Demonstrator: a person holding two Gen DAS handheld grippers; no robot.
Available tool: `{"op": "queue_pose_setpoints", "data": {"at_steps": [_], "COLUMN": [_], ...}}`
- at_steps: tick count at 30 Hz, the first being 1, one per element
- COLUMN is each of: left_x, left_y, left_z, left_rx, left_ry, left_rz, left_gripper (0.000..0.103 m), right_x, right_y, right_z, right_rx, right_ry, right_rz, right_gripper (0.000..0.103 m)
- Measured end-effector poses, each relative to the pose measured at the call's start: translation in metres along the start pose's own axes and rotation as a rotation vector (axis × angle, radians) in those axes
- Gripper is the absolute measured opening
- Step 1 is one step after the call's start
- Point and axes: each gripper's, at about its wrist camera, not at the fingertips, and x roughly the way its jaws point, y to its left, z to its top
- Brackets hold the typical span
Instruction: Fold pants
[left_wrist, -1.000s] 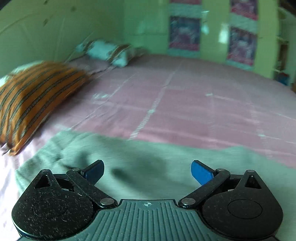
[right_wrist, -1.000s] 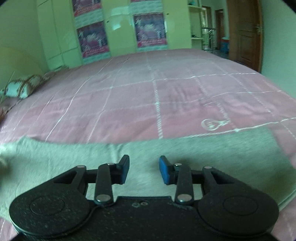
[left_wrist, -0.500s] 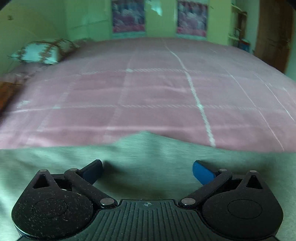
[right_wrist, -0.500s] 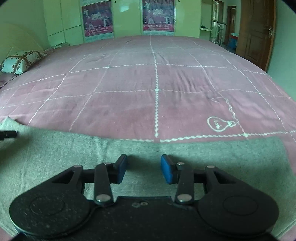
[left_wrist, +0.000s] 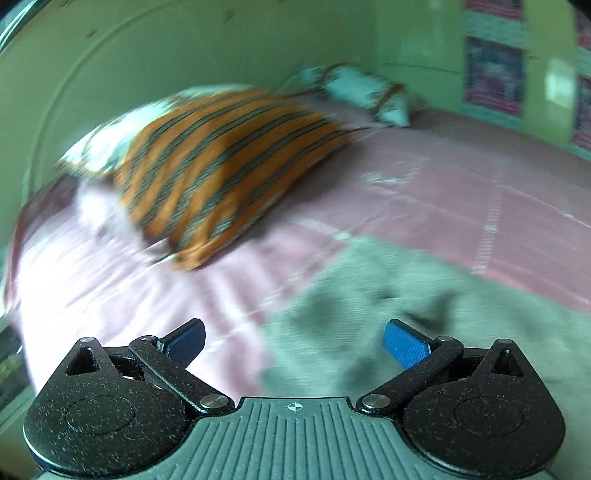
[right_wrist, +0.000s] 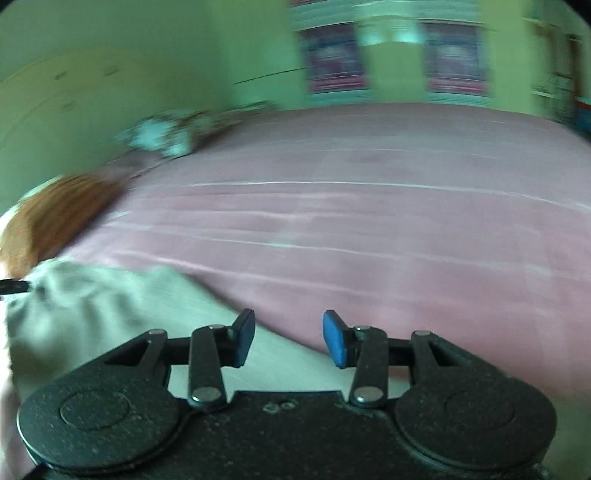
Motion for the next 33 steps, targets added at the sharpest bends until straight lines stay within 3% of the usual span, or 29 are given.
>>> {"op": "queue_pose_setpoints", "data": {"at_steps": [2,3,5,10,12,13,14,15,19,21,22,24,25,28,33], "left_x": [0.014,0.020,0.031,0.040,0.043,0.043,0.040,0.035,0.037,0.041,0.040,0.037,0.035,0.021,-0.015], "left_y": [0.013,0.015,0.012,0.017,0.019,0.018,0.015,0.013,0.014,0.016,0.018,0.022,0.025,0.031,0.026], "left_z": [-0.001,-0.003,-0.005,-0.007,-0.009,-0.009,-0.008,-0.006,-0.009,-0.012,-0.011,-0.007,-0.006,-0.005,-0.011], "left_rx": [-0.076,-0.088,-0.105,-0.168,-0.161,-0.153,-0.140,-0.121,-0.094,-0.098,-0.107,-0.099,-0.098,-0.092,-0.077], "left_ry": [0.032,0.047,0.053,0.061,0.055,0.050,0.041,0.017,0.015,0.016,0.020,0.022,0.020,-0.005,-0.056], "left_rz": [-0.048,-0.073,-0.107,-0.148,-0.189,-0.207,-0.205,-0.180,-0.148,-0.131,-0.123,-0.107,-0.103,-0.101,-0.117], "left_gripper": [0.098,0.085,0.073,0.070,0.049,0.042,0.033,0.021,0.021,0.024,0.024,0.024,0.026,0.028,0.028], "right_x": [0.034,0.049,0.073,0.114,0.119,0.121,0.121,0.119,0.110,0.135,0.136,0.130,0.122,0.075,-0.036], "right_y": [0.027,0.039,0.054,0.069,0.069,0.072,0.076,0.081,0.082,0.083,0.087,0.090,0.088,0.058,0.007], "right_z": [0.016,0.023,0.032,0.043,0.040,0.038,0.037,0.036,0.039,0.028,0.024,0.029,0.033,0.040,0.010], "right_rx": [-0.062,-0.082,-0.102,-0.128,-0.148,-0.169,-0.196,-0.222,-0.200,-0.209,-0.239,-0.233,-0.219,-0.075,-0.004], "right_ry": [0.029,0.042,0.054,0.108,0.140,0.153,0.148,0.137,0.075,0.186,0.171,0.160,0.133,0.032,-0.069], "right_rz": [0.040,0.050,0.062,0.102,0.094,0.088,0.066,0.045,0.009,-0.004,-0.022,-0.095,-0.170,-0.125,-0.184], "right_gripper": [0.031,0.031,0.031,0.029,0.022,0.014,0.000,0.000,0.000,0.000,0.000,0.000,0.000,0.000,0.004]}}
